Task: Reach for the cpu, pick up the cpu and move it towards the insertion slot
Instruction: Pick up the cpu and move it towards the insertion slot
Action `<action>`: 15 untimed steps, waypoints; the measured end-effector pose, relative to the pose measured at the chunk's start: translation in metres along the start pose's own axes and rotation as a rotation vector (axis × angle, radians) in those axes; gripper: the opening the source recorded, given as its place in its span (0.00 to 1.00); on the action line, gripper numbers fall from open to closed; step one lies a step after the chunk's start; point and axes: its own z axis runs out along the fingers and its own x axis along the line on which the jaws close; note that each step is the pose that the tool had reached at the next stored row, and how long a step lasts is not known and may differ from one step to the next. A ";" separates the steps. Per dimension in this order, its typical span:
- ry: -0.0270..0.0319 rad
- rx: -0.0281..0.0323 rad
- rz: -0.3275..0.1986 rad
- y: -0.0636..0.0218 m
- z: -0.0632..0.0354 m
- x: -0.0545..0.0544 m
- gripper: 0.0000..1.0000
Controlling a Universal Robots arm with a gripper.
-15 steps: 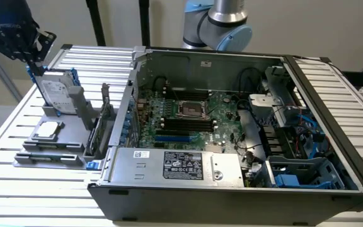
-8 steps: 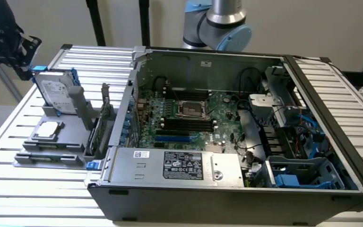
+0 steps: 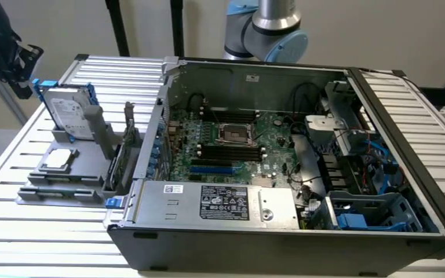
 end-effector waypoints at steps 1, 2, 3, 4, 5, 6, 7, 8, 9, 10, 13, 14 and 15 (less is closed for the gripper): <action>0.0002 0.0000 0.000 0.0000 0.0000 0.000 0.11; 0.0001 0.0000 0.000 0.0000 0.0000 0.000 0.11; 0.0001 0.0000 0.000 0.0000 0.0000 0.000 0.12; 0.0001 0.0000 0.000 0.0000 0.0001 0.000 0.12; 0.0001 0.0000 0.000 0.0000 0.0001 0.000 0.18; 0.0001 0.0000 0.000 0.0000 0.0000 0.000 0.24; 0.0000 -0.0001 0.000 0.0000 0.0001 0.000 0.30; 0.0001 0.0000 0.000 0.0000 0.0002 0.000 0.30; 0.0004 -0.0001 0.000 0.0001 0.0004 0.000 0.36; 0.0009 -0.0001 0.000 0.0000 0.0008 0.000 0.42; 0.0020 -0.0001 0.000 0.0000 0.0018 0.000 0.53; 0.0024 -0.0001 0.000 0.0000 0.0022 0.000 0.53; 0.0026 -0.0002 0.000 -0.0001 0.0031 0.000 0.60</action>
